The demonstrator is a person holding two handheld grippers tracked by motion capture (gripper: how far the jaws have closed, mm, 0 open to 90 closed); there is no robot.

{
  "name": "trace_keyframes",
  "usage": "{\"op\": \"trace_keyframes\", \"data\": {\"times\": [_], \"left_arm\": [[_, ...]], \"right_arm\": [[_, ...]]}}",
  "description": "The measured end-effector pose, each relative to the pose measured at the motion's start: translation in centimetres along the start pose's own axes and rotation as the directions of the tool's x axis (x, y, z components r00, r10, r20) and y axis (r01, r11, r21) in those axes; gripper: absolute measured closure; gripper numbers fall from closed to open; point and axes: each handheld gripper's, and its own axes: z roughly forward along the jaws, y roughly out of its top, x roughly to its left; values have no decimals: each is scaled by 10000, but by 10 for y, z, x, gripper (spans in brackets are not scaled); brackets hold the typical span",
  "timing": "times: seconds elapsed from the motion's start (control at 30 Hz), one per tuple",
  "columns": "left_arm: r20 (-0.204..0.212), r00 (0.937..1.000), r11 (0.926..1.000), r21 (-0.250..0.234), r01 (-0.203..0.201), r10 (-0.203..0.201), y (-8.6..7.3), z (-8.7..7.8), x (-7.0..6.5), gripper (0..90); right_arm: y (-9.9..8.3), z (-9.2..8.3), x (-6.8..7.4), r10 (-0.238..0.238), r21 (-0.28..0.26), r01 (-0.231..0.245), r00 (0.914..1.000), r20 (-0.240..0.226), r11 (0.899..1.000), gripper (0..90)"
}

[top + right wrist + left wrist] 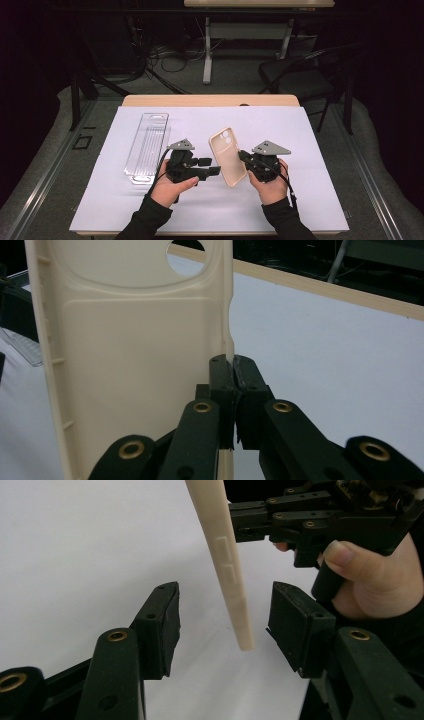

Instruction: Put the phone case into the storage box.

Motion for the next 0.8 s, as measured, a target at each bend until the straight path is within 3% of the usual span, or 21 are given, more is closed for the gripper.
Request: {"op": "trace_keyframes", "data": {"times": [0.13,0.2,0.37,0.47,0.67,0.8], "left_arm": [[-229,9991,9992,-199,358,-362,-3,1,2,476],[-96,9985,9982,-238,545,-548,-4,2,4,504],[-142,9976,9976,-184,673,-675,-6,4,5,547],[32,9972,9970,-208,746,-745,-6,4,5,575],[-44,9969,9969,32,787,-787,-6,6,6,576],[42,9920,9920,61,1263,-1263,-8,7,5,575]], "right_arm": [[0,1,4,-44,29,44,10000,-85,10000,884],[-1,2,6,-116,51,116,9998,-131,9999,884],[-1,3,11,-171,108,174,9996,-220,9998,884],[-2,4,12,-189,74,191,9995,-256,9998,884],[-3,5,14,-197,82,200,9993,-318,9998,884],[-3,5,15,-170,54,172,9992,-349,9998,884]]}}
